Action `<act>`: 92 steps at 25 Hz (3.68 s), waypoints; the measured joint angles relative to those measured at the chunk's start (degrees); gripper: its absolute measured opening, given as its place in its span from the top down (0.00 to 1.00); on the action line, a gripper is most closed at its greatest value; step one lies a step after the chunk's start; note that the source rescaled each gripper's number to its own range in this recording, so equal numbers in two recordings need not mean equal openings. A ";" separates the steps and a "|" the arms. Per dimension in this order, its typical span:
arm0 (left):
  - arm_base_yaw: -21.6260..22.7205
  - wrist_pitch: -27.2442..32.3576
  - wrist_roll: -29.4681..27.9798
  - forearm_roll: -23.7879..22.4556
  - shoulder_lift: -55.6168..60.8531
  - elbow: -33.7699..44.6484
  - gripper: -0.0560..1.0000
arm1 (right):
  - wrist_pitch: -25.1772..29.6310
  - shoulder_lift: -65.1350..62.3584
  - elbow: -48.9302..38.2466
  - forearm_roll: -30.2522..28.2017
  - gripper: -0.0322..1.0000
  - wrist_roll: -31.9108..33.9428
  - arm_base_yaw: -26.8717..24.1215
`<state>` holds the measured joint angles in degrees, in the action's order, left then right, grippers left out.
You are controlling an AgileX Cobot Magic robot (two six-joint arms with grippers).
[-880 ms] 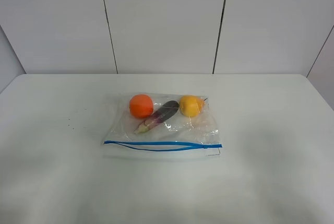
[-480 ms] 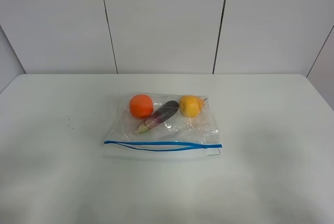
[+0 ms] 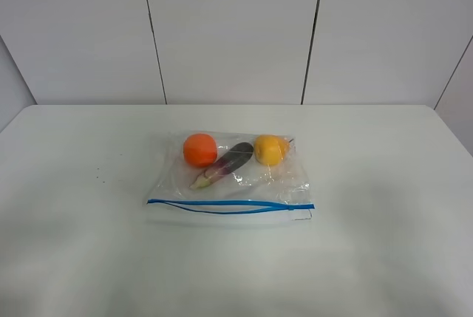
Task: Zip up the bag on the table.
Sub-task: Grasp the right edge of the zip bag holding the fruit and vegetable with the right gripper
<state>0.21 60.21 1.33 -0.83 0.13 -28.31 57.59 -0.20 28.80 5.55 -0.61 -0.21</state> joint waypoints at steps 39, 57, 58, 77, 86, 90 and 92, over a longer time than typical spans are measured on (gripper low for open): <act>0.00 0.00 0.00 0.00 0.00 0.00 0.00 | 8.20 111.46 29.22 64.15 0.00 -63.24 -16.02; 0.00 0.00 0.00 0.00 0.00 0.00 0.00 | 5.11 118.23 29.28 64.37 0.00 -67.67 -9.36; 0.00 0.00 0.00 0.00 0.00 0.00 0.00 | 4.96 118.27 29.28 64.30 0.00 -67.40 -9.36; 0.00 0.00 0.00 0.00 0.00 0.00 0.00 | 4.10 123.46 29.34 70.09 0.00 -67.89 -3.38; 0.00 0.00 0.00 0.00 0.00 0.00 0.00 | 5.34 123.46 29.34 71.67 0.00 -67.89 -2.85; 0.00 0.00 0.00 0.00 0.00 0.00 0.00 | 5.34 123.46 29.34 71.69 0.00 -67.89 -1.63; 0.00 0.00 0.00 0.00 0.00 0.00 0.00 | 5.34 123.46 29.34 71.69 0.00 -67.89 -1.37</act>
<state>0.21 60.21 1.33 -0.83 0.13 -28.31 62.93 123.26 58.15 77.24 -68.50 -1.58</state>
